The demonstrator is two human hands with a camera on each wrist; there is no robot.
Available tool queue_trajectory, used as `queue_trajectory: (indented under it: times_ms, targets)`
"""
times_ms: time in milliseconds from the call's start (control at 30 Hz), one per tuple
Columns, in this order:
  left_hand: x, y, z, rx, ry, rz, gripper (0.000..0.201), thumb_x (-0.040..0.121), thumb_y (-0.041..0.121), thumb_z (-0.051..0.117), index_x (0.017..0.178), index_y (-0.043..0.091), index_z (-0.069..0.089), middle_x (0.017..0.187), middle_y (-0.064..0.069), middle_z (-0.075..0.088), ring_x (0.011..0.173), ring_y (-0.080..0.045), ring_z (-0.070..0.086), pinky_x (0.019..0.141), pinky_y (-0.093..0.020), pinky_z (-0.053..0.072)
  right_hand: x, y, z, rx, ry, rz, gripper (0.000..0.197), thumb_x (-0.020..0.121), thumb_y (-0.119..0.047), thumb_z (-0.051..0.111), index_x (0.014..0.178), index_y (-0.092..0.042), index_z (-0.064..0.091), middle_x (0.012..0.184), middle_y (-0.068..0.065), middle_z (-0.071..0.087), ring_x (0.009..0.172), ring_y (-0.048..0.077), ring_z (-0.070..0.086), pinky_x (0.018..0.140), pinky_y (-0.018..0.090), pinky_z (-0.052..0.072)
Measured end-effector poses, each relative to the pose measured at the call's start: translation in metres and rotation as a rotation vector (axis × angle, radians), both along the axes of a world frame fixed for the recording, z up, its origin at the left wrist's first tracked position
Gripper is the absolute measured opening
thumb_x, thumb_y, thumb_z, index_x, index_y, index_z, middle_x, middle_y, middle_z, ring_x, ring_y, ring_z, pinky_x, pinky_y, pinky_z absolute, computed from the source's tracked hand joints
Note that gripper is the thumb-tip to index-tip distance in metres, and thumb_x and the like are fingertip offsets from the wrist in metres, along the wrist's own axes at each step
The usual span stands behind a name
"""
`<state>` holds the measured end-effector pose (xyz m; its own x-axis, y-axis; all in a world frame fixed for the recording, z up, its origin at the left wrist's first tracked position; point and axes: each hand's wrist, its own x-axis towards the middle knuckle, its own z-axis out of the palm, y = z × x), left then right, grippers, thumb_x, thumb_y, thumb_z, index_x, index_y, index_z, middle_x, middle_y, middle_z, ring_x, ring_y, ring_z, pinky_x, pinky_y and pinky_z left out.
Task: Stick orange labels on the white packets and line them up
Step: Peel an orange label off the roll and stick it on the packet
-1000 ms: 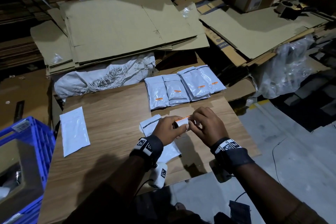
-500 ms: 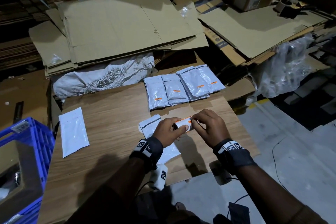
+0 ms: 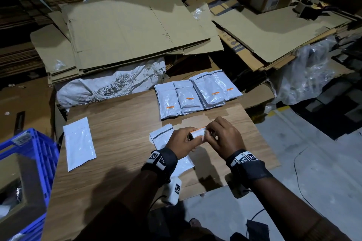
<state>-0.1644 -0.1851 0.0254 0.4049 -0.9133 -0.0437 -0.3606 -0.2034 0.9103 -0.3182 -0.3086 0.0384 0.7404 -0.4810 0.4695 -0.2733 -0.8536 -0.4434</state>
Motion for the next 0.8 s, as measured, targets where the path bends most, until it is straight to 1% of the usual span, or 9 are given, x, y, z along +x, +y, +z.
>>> queue_trajectory:
  times_ms: [133,233,367,500,600,700,733,767,800]
  targets:
    - [0.003,0.002,-0.002,0.01,0.006,0.025,0.03,0.092,0.038,0.07,0.112,0.016,0.072,0.072,-0.004,0.074,0.063,-0.016,0.072,0.066,-0.032,0.057,-0.003,-0.004,0.0,0.114,-0.039,0.078,0.015,0.093,-0.027,0.059,0.092,-0.017,0.069,0.088,-0.002,0.059,0.077,0.021,0.059,0.063,0.043,0.053]
    - [0.004,0.002,-0.001,0.007,0.01,0.032,0.025,0.095,0.035,0.07,0.112,0.016,0.072,0.071,-0.004,0.074,0.062,-0.015,0.071,0.063,-0.027,0.055,-0.003,-0.003,0.001,0.103,-0.018,0.092,0.014,0.093,-0.028,0.063,0.097,-0.018,0.071,0.091,-0.004,0.058,0.081,0.019,0.059,0.066,0.042,0.053]
    - [0.004,0.001,0.002,0.013,-0.013,0.023,0.027,0.095,0.036,0.07,0.114,0.017,0.071,0.07,-0.004,0.074,0.062,-0.014,0.072,0.062,-0.023,0.053,-0.002,0.002,0.002,0.037,0.006,0.056,0.016,0.095,-0.034,0.06,0.091,-0.021,0.068,0.088,-0.007,0.054,0.081,0.019,0.056,0.058,0.041,0.051]
    - [0.005,0.002,-0.002,0.014,-0.001,0.003,0.027,0.094,0.036,0.071,0.113,0.018,0.071,0.073,-0.004,0.074,0.064,-0.015,0.072,0.066,-0.032,0.056,0.0,0.006,0.005,-0.007,0.069,-0.015,0.018,0.092,-0.039,0.057,0.086,-0.022,0.062,0.086,-0.008,0.053,0.083,0.018,0.057,0.051,0.041,0.049]
    - [0.004,0.003,-0.005,0.011,-0.006,-0.01,0.03,0.093,0.038,0.07,0.114,0.017,0.071,0.071,-0.001,0.072,0.064,-0.013,0.072,0.065,-0.032,0.056,0.002,0.007,0.006,0.005,0.091,-0.023,0.014,0.089,-0.034,0.063,0.085,-0.021,0.06,0.085,-0.007,0.054,0.082,0.019,0.056,0.052,0.041,0.049]
    - [0.003,0.003,-0.01,0.017,0.027,0.0,0.039,0.089,0.045,0.07,0.117,0.018,0.07,0.074,0.001,0.072,0.064,-0.014,0.071,0.066,-0.036,0.057,0.002,0.003,0.004,0.127,0.027,-0.024,0.015,0.088,-0.034,0.061,0.084,-0.019,0.06,0.085,-0.006,0.057,0.077,0.019,0.058,0.06,0.042,0.052]
    - [0.003,0.003,-0.012,0.021,0.04,0.008,0.04,0.089,0.045,0.069,0.117,0.017,0.07,0.075,0.002,0.072,0.064,-0.014,0.07,0.064,-0.035,0.057,0.001,0.002,0.004,0.189,-0.011,-0.029,0.013,0.088,-0.031,0.061,0.084,-0.018,0.061,0.084,-0.006,0.058,0.076,0.018,0.06,0.062,0.042,0.054]
    - [0.003,0.003,-0.013,0.025,0.046,0.016,0.04,0.089,0.045,0.069,0.117,0.017,0.07,0.075,0.003,0.071,0.063,-0.013,0.069,0.062,-0.032,0.056,0.001,0.002,0.004,0.252,-0.049,-0.035,0.01,0.088,-0.026,0.063,0.083,-0.018,0.061,0.084,-0.006,0.059,0.075,0.016,0.061,0.064,0.04,0.057]
    - [0.003,0.003,-0.015,0.029,0.049,0.024,0.04,0.089,0.045,0.069,0.117,0.017,0.07,0.076,0.003,0.071,0.063,-0.013,0.069,0.061,-0.03,0.053,0.0,0.001,0.004,0.308,-0.084,-0.041,0.009,0.088,-0.02,0.067,0.082,-0.016,0.062,0.084,-0.005,0.059,0.076,0.014,0.061,0.065,0.034,0.058]
